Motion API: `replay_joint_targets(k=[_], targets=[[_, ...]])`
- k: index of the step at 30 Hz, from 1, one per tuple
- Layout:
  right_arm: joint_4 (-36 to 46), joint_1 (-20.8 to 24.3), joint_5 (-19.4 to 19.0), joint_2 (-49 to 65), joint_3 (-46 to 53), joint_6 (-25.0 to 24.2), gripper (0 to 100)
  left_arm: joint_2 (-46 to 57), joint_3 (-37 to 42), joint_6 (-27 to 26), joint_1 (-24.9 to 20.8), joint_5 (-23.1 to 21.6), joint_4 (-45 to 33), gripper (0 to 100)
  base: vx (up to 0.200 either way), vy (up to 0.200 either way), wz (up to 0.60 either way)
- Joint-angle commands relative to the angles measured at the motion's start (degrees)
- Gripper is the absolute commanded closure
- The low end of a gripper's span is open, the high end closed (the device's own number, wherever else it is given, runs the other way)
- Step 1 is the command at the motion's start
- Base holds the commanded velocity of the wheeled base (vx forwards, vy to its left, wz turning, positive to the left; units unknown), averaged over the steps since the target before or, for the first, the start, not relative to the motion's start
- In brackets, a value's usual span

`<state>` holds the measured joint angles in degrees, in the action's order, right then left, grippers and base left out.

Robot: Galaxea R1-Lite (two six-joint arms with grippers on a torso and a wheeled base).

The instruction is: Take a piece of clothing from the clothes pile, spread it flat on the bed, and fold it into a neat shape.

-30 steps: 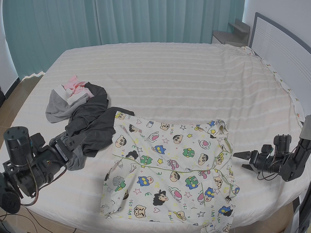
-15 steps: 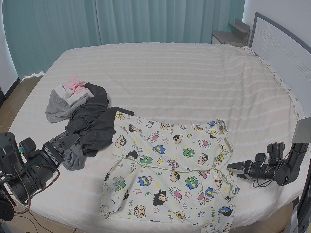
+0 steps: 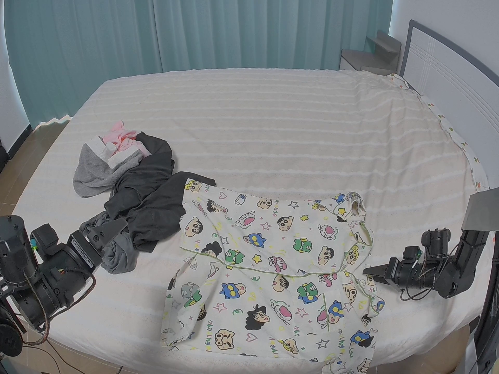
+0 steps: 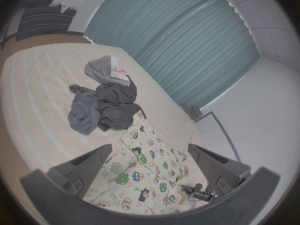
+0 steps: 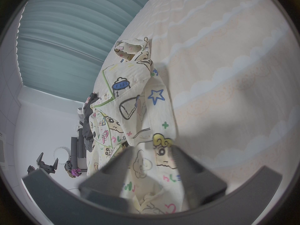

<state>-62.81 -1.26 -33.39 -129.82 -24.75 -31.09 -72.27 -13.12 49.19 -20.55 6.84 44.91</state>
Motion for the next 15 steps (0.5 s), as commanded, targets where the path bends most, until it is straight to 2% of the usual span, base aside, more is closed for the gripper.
replay_joint_targets(k=[1,15], targets=[[0.0,0.0,0.1,-0.3,-0.1,0.0,100,-0.3,0.0,0.0,0.0,0.0,0.0,0,0.0,0.0,0.0],[-0.2,-0.6,0.1,1.8,0.5,-0.1,100,-0.4,0.3,0.0,-0.1,0.0,0.0,0,0.0,0.0,0.0]])
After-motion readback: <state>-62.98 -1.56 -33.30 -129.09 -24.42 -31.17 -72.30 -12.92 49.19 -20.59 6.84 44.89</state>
